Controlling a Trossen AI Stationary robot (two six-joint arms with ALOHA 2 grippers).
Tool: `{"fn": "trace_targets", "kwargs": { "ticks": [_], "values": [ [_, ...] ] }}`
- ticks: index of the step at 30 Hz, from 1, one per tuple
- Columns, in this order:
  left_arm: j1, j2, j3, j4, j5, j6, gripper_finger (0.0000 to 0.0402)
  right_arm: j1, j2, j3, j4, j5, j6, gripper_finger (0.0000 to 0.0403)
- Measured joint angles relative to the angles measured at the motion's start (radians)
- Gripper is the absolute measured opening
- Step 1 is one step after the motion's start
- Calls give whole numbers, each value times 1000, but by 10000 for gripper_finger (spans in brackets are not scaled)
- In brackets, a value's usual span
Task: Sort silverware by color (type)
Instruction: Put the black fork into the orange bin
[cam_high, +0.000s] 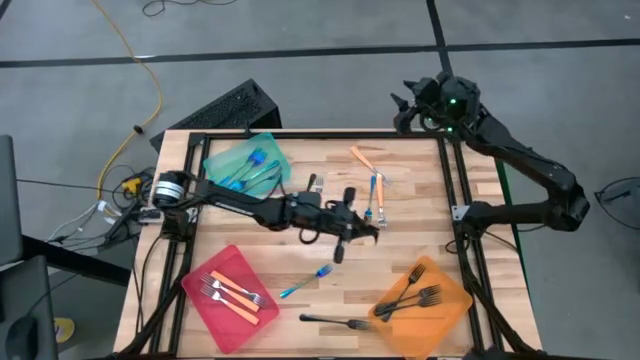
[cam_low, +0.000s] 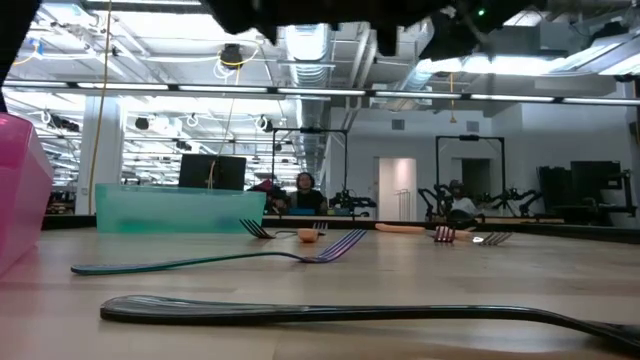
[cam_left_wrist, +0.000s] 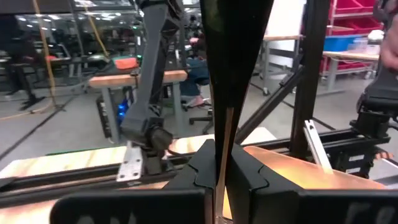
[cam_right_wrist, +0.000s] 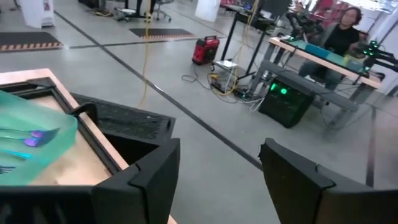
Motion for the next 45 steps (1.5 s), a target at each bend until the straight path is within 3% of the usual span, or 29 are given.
{"fn": "trace_targets", "kwargs": {
  "ticks": [9,15,20,35,38,42,45],
  "values": [
    [-7,219,268,-41,97,-43,0,-5,-31,0,-74,-2,3,243],
    [-11,312,457,-226,125,-258,0,-5,-27,-1,-141,-2,3,243],
    [-22,364,560,-234,206,-416,0,-4,-27,-1,-163,-2,19,243],
    [-105,376,579,-252,113,-471,0,-4,-27,-1,-165,-1,54,243],
    [-103,448,637,-258,182,-535,0,-4,-27,-1,-161,-1,56,243],
    [-105,608,841,-439,295,-623,0,-4,-27,-1,-166,-1,63,243],
    [-106,738,1070,-614,378,-675,0,3,-27,-1,-168,-1,64,243]
  ]
}}
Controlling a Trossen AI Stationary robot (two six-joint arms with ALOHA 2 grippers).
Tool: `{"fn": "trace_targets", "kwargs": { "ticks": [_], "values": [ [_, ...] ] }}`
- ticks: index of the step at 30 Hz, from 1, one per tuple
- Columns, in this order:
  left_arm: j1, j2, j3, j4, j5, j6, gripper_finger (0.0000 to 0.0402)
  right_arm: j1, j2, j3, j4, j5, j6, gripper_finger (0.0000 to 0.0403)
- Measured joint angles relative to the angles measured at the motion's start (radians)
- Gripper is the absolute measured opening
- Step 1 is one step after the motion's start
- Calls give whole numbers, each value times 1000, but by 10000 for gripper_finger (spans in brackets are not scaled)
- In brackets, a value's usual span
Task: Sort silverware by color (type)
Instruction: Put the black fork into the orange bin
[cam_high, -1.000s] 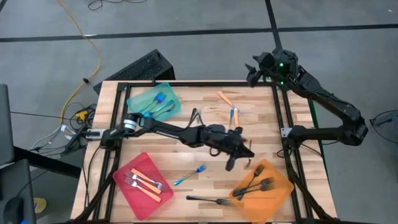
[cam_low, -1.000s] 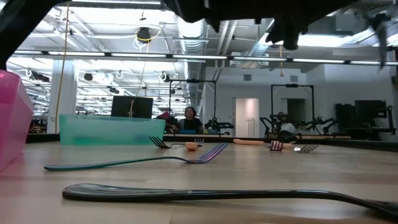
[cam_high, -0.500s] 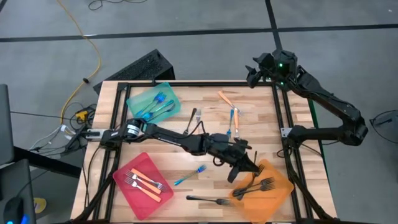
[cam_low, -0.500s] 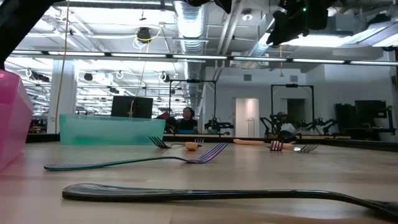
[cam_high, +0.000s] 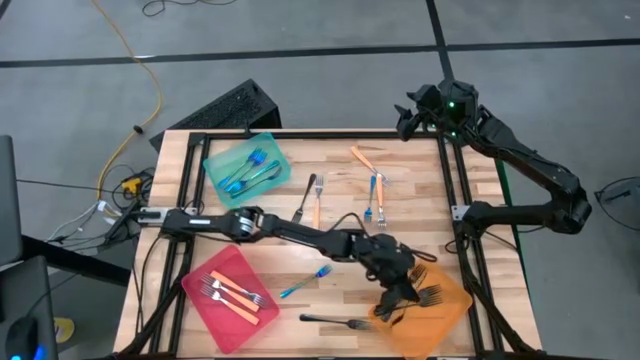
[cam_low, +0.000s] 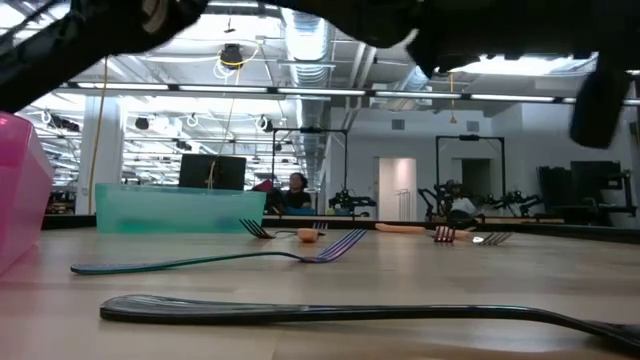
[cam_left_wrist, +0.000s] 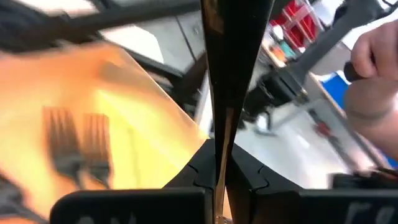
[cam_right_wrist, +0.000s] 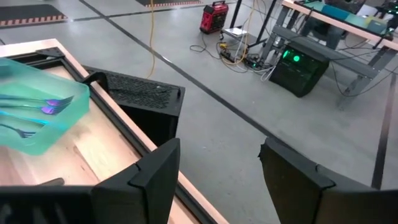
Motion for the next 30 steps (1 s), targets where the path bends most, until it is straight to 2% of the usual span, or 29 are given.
{"fn": "trace_targets", "kwargs": {
  "ticks": [1,2,3,6,12,20,24,30],
  "values": [
    [0,18,5,7,30,-28,0,0,0,0,-1,0,0,243],
    [2,13,-48,102,48,-100,0,1,0,0,-4,-2,0,243],
    [10,13,-74,119,66,-162,0,1,0,0,-7,-6,-1,243],
    [35,14,-99,79,62,-247,0,-3,0,0,-12,-26,-1,243],
    [55,8,-60,78,28,-201,0,6,0,0,-13,-34,-23,243],
    [48,8,-17,-68,15,-117,0,3,0,0,10,-36,-30,243],
    [48,9,-16,-111,-36,-84,0,3,0,0,16,-36,-29,243],
    [47,9,-14,-145,-40,-71,0,3,0,0,22,-36,-27,243]
  ]
}}
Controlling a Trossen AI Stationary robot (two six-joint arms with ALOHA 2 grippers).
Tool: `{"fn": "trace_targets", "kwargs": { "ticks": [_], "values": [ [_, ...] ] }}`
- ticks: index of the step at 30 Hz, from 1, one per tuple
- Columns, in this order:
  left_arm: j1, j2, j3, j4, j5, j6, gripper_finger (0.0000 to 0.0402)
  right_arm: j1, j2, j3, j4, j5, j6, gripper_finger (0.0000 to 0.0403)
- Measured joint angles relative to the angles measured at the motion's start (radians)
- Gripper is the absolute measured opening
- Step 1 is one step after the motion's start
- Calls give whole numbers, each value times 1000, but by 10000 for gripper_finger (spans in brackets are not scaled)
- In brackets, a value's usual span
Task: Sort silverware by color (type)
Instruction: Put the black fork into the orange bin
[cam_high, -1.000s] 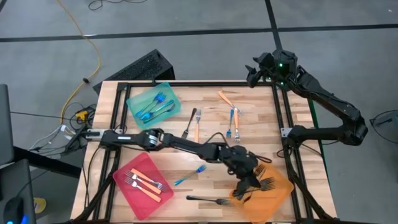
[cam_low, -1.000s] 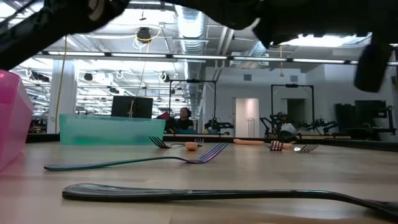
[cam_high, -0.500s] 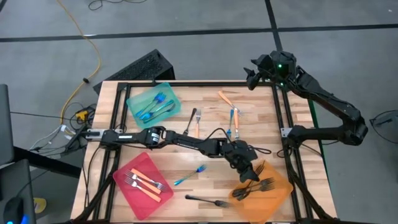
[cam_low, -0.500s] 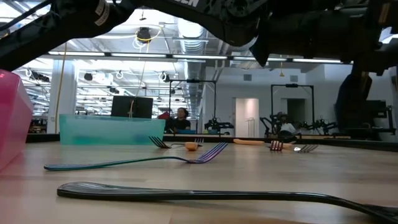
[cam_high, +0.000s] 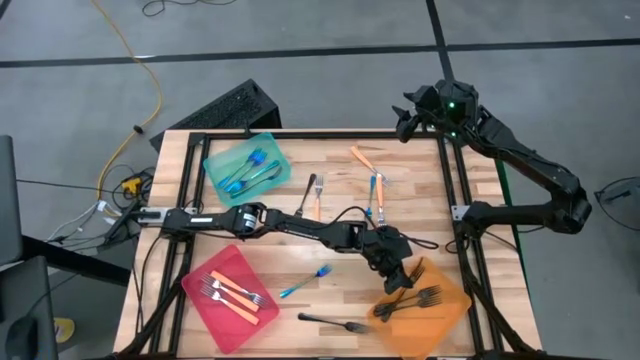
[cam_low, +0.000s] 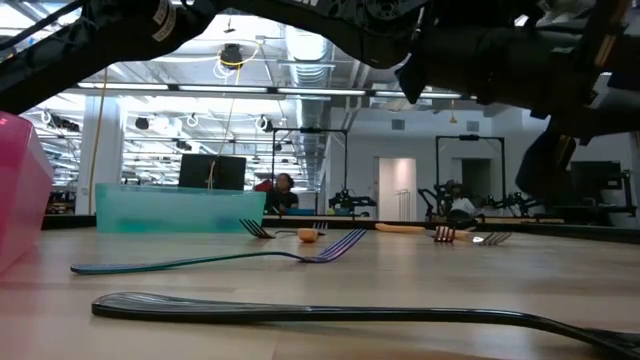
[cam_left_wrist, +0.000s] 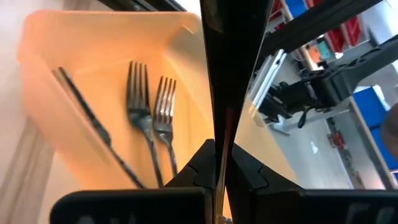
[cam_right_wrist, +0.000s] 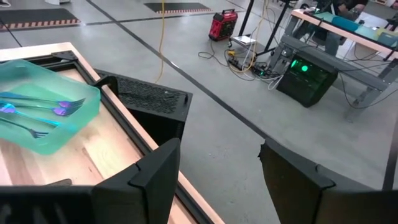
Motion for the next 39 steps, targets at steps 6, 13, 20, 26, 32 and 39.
{"fn": "trace_targets", "kwargs": {
  "ticks": [6,13,20,26,32,39],
  "values": [
    [-1,0,0,-39,-20,-2,0,0,0,0,0,0,0,243],
    [0,0,0,-37,-20,1,0,0,0,0,0,0,0,243],
    [0,0,0,-53,-40,1,0,0,0,0,-1,0,0,243],
    [3,0,0,-31,-29,-2,0,0,0,0,-1,0,0,243],
    [3,0,0,-23,-25,-3,18,0,0,0,-2,-13,0,243],
    [5,0,0,-13,-17,-15,40,0,0,0,-2,-15,0,243]
  ]
}}
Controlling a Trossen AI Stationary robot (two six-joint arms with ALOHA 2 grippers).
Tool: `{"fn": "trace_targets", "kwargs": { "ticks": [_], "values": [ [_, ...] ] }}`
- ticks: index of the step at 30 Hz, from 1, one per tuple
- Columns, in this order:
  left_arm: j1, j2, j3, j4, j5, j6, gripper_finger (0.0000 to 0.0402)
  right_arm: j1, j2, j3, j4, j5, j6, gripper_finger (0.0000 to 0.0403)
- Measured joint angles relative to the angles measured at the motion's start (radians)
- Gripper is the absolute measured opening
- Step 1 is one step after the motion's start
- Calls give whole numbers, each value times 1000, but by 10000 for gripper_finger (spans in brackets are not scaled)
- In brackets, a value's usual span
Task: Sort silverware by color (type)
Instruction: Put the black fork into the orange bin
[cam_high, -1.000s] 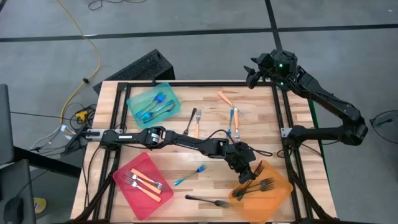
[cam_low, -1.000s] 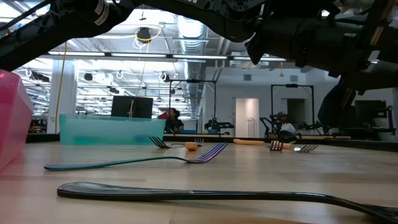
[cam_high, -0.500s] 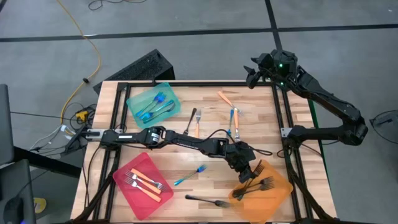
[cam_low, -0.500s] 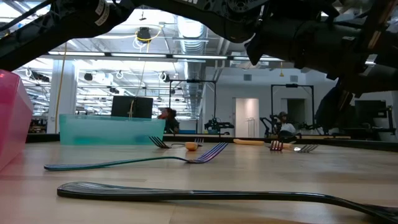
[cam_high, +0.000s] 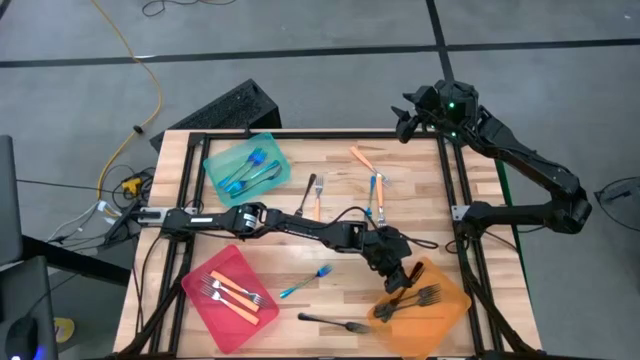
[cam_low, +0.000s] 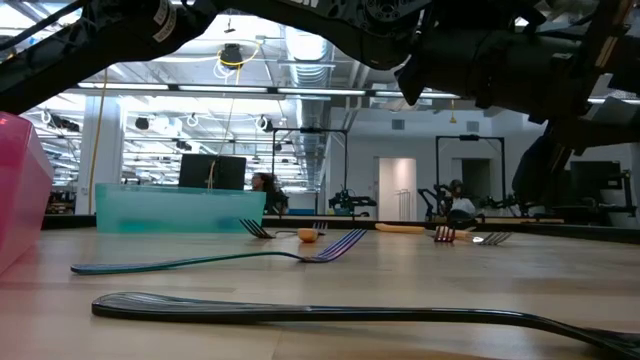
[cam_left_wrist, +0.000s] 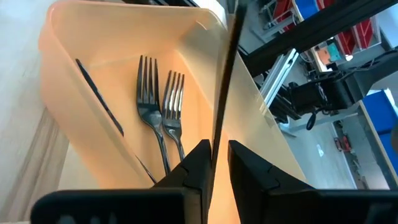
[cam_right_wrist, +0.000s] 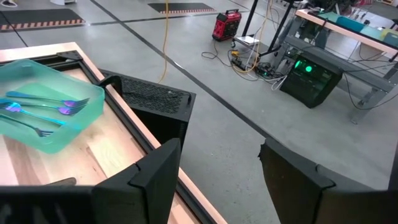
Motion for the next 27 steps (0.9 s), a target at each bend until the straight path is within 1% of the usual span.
{"fn": "trace_targets", "kwargs": {
  "ticks": [13,18,23,27],
  "values": [
    [1,0,0,57,21,11,49,0,0,0,-28,-3,-1,243],
    [1,0,0,98,37,17,82,0,0,0,-45,-4,-2,243],
    [1,0,0,96,32,12,124,0,0,0,-46,-4,-2,243],
    [1,0,0,96,29,10,148,0,0,0,-46,-4,-1,243]
  ]
}}
